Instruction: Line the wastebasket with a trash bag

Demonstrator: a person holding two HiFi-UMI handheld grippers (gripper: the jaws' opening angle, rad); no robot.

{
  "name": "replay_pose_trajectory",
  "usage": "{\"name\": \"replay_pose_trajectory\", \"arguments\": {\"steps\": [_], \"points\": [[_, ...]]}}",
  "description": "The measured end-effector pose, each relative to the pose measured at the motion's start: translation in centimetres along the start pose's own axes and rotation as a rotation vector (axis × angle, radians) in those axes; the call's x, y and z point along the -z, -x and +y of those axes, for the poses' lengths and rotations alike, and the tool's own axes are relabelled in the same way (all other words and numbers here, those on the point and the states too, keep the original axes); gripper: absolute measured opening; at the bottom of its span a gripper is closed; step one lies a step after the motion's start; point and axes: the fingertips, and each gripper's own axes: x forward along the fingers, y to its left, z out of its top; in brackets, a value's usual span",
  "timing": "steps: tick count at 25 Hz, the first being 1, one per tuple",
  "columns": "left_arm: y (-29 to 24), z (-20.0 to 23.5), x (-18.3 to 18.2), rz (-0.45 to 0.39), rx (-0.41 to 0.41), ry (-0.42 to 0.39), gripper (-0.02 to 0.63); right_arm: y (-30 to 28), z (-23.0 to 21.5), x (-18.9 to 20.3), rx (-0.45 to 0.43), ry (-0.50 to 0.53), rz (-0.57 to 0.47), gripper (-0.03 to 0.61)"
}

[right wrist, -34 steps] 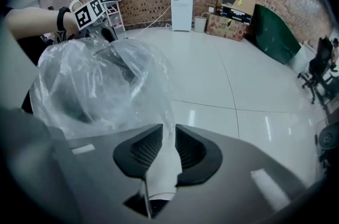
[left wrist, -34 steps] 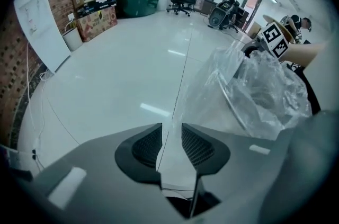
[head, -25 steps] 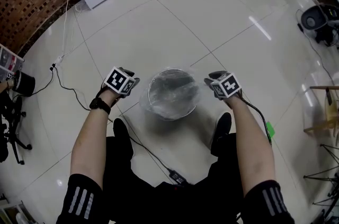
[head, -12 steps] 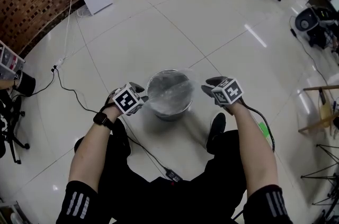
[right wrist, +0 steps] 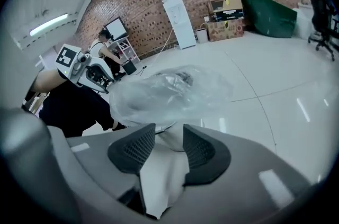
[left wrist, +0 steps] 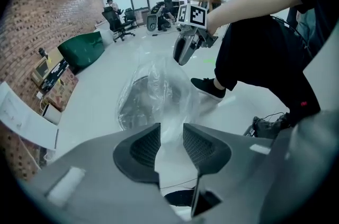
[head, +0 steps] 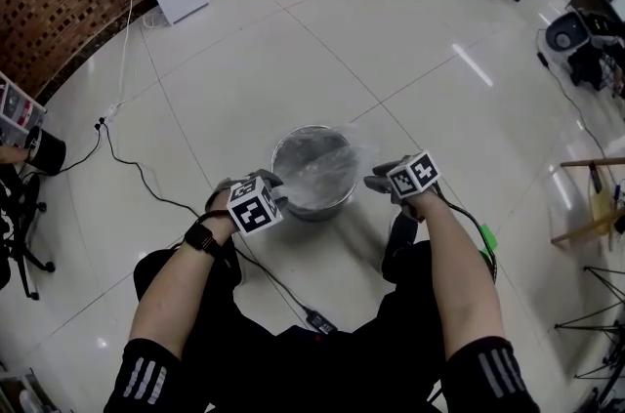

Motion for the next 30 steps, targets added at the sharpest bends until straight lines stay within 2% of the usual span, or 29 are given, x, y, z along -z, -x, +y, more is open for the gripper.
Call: {"name": "replay_pose_trajectory", "arguments": {"steps": [6,7,9,10,17,18,20,24,28,29,30], "points": [[-0.9,0.5,-0.7,-0.007,0.006,-0.017,0.127,-2.0,0.8,-2.1,-0.079,-0.047,-0.076,0.172],[-1.1,0.6,-0.7,-0.008,0.008,-0.018,0.127,-2.2,1.0,-2.2,-0.082,-0.04,-0.076,0.148],[-1.4,0.7,-0.7,-0.008,0.014,-0.018,0.127,-2.4,1.2,-2.1,-0.081,-0.015,-0.063,0.015],[-1.4,0.7,-0.8,-0.008,0.016,-0.018,0.127,-2.4,1.3,-2.0,-0.085,-0.005,-0.051,0.006],[-1.1,0.5,-0.9,-0.009,0.029,-0.018,0.127,-1.0,1.7,-0.6,-0.109,-0.047,-0.024,0.02],[-1.1,0.3,-1.0,-0.01,0.03,-0.019,0.127,-1.1,1.6,-0.2,-0.1,-0.052,-0.014,0.09],[-1.1,0.2,-1.3,-0.015,0.028,-0.02,0.127,-1.7,1.3,0.3,-0.078,-0.054,-0.005,0.142],[-1.2,0.2,-2.1,-0.025,0.023,-0.027,0.127,-2.6,0.3,-1.0,-0.026,-0.069,-0.058,0.156],[-1.3,0.6,-2.3,-0.03,0.024,-0.031,0.127,-3.8,0.0,-2.0,0.015,-0.037,-0.046,0.166],[-1.4,0.7,-2.4,-0.028,0.025,-0.033,0.127,-4.0,-0.1,-2.1,0.026,-0.027,-0.04,0.161],[-1.5,0.7,-2.4,-0.026,0.027,-0.036,0.127,-4.1,-0.3,-2.1,0.036,-0.018,-0.035,0.125]]}}
